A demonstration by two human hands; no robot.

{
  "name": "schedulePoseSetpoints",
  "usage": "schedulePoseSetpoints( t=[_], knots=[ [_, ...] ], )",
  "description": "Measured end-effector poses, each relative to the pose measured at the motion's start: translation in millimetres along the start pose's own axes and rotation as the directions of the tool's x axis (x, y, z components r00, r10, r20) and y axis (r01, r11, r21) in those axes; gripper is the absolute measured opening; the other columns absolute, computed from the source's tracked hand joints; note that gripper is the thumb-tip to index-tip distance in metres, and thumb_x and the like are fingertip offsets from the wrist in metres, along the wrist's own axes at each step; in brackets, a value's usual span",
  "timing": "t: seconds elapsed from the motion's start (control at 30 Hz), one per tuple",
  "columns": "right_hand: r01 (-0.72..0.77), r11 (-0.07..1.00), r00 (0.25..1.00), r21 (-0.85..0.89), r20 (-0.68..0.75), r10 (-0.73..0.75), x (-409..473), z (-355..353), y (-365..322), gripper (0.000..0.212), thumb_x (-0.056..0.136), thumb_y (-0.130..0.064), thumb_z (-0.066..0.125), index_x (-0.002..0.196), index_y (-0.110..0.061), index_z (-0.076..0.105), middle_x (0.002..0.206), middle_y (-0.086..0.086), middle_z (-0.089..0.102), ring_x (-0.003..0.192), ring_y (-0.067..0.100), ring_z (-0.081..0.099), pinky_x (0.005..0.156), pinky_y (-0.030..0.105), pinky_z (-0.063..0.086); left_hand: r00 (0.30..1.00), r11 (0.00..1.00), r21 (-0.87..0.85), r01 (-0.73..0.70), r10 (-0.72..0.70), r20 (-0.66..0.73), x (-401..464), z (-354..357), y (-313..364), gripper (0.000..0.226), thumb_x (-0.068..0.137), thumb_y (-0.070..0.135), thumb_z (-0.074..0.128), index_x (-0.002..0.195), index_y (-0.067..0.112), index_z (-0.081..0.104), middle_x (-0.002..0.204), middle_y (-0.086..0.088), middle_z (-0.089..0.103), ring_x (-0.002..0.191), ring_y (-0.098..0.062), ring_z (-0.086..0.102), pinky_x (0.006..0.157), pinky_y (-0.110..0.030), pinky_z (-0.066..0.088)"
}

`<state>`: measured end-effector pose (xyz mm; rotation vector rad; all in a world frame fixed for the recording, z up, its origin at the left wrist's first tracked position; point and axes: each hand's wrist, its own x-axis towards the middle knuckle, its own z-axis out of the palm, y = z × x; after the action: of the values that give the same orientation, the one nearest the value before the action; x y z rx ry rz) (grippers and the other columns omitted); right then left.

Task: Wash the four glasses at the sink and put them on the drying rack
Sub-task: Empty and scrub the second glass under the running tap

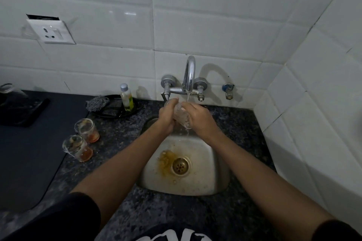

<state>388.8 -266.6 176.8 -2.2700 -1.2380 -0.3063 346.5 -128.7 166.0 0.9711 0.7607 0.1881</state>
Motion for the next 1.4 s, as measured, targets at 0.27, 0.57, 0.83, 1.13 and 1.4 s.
schedulePoseSetpoints(
  t=[0.27, 0.57, 0.83, 1.13, 1.4],
  knots=[
    [-0.468, 0.876, 0.878, 0.119, 0.177, 0.445, 16.9, 4.6, -1.0, 0.014, 0.093, -0.014, 0.069, 0.104, -0.016, 0.077, 0.091, 0.002, 0.074, 0.081, 0.018, 0.070, 0.080, 0.043, 0.062, 0.971, 0.985, 0.000, 0.173, -0.171, 0.169, -9.7, -4.4, 4.3, 0.050, 0.099, 0.043, 0.057, 0.121, 0.000, 0.065, 0.105, -0.020, 0.073, 0.091, -0.032, 0.070, 0.079, -0.046, 0.058],
    [-0.349, 0.927, 0.931, 0.136, -0.065, 0.360, 13.7, 11.6, -10.6, 0.029, 0.092, -0.007, 0.071, 0.120, -0.013, 0.077, 0.108, 0.006, 0.079, 0.095, 0.018, 0.073, 0.085, 0.024, 0.055, 0.962, 0.978, -0.067, 0.199, -0.182, 0.204, -4.2, -5.4, 12.9, 0.042, 0.106, 0.035, 0.043, 0.113, -0.001, 0.063, 0.093, -0.016, 0.071, 0.081, -0.027, 0.071, 0.072, -0.039, 0.059],
    [0.060, 0.998, 0.987, 0.028, -0.151, -0.055, 8.2, 9.2, -8.6, 0.034, 0.080, 0.002, 0.079, 0.113, -0.005, 0.078, 0.111, 0.013, 0.078, 0.099, 0.025, 0.076, 0.092, 0.032, 0.060, 0.932, 0.960, -0.018, 0.279, -0.266, 0.245, -1.9, 0.0, 22.3, 0.045, 0.107, 0.039, 0.041, 0.090, 0.005, 0.065, 0.074, -0.009, 0.070, 0.068, -0.021, 0.068, 0.068, -0.033, 0.056],
    [0.221, 0.968, 0.974, -0.117, -0.012, -0.224, 20.1, -1.1, -9.0, 0.038, 0.077, 0.003, 0.078, 0.115, 0.000, 0.076, 0.111, 0.017, 0.077, 0.099, 0.030, 0.076, 0.087, 0.041, 0.063, 0.918, 0.959, -0.033, 0.282, -0.260, 0.299, -1.8, 6.7, 23.1, 0.057, 0.105, 0.050, 0.040, 0.083, 0.007, 0.071, 0.077, -0.009, 0.068, 0.072, -0.023, 0.066, 0.071, -0.036, 0.054],
    [-0.126, 0.991, 0.991, 0.034, -0.043, 0.128, 23.4, -12.8, -16.2, 0.029, 0.085, -0.005, 0.078, 0.114, -0.007, 0.078, 0.100, 0.013, 0.078, 0.087, 0.027, 0.073, 0.082, 0.044, 0.062, 0.942, 0.971, -0.068, 0.230, -0.204, 0.264, -0.7, 3.2, 22.5, 0.050, 0.106, 0.041, 0.038, 0.104, 0.002, 0.068, 0.091, -0.017, 0.073, 0.078, -0.028, 0.073, 0.080, -0.044, 0.055]
  ],
)
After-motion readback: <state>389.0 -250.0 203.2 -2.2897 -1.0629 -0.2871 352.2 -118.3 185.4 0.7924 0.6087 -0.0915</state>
